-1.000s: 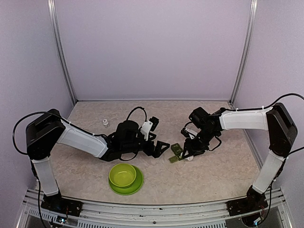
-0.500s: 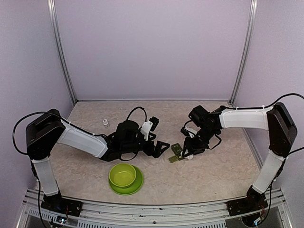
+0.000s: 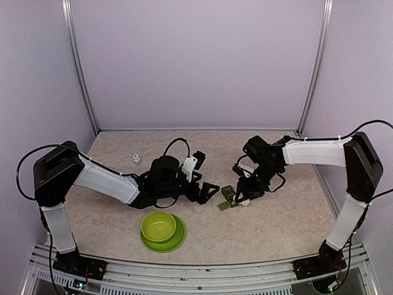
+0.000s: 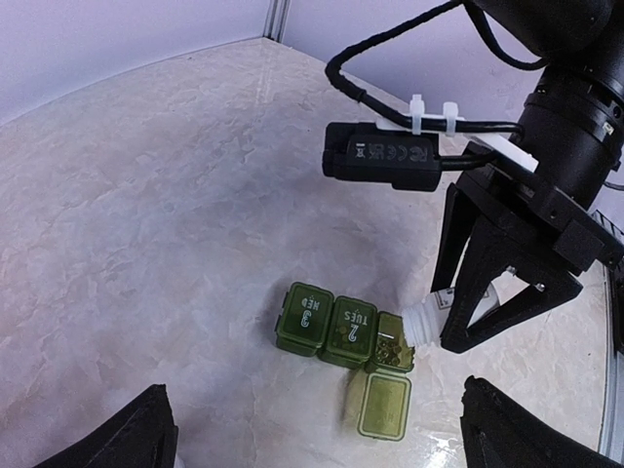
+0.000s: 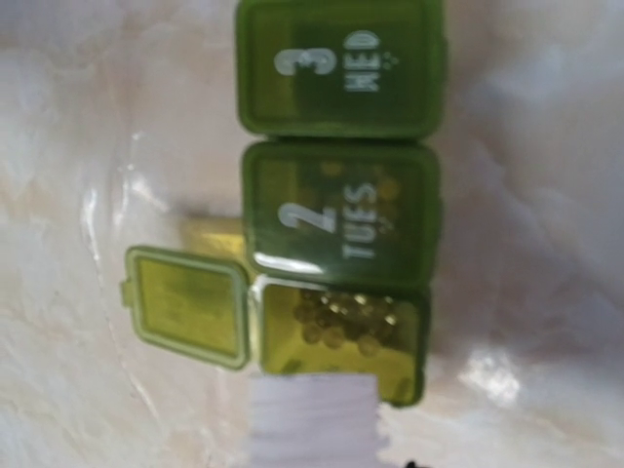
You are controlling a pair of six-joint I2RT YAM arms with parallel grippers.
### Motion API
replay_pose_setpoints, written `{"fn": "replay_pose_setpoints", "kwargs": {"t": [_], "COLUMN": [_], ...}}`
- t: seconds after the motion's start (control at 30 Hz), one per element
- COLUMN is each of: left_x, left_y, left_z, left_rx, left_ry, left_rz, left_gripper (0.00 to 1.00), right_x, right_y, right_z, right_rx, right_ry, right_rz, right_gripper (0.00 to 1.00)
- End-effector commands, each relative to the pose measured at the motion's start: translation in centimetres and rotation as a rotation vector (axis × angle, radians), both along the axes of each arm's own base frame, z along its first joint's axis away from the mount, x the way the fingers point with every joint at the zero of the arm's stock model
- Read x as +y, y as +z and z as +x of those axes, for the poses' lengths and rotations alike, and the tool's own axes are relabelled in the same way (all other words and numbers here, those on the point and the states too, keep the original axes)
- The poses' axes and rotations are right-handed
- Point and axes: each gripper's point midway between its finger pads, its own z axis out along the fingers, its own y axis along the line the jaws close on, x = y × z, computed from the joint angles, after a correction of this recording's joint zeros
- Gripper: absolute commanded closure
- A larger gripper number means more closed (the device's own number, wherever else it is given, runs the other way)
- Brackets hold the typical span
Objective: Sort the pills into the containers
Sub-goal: Pour the pill into the compartment of the pill container.
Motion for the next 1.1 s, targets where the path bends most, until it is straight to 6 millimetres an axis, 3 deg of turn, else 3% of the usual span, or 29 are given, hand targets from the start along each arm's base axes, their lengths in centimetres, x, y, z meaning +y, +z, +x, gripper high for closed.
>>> {"fn": "replay_pose_setpoints", "kwargs": {"t": [0.0,0.5,1.07], "left_x": [-0.1,-0.1,-0.1], "left_y": [1.2,1.3,1.3], "left_z": [0.2,0.2,0.2], "left_rx": [-0.026,-0.029,-0.027], "left_ry": [0.001,0.003,0.000], "left_rz": [-0.011,-0.011,-0.011], "left_gripper": [0.01,0.01,0.01], "right_x": [0.2,-0.5,0.1], "right_y": [-0.2,0.4,0.6], "right_z": [-0.1,0.3,0.1], "right_rx": [-0.004,0.005,-0.028], "right_ry": [0.004,0.008,0.013], "right_rz": [0.039,-0.026,0.036], "right_gripper": [1.00,1.00,1.00]}}
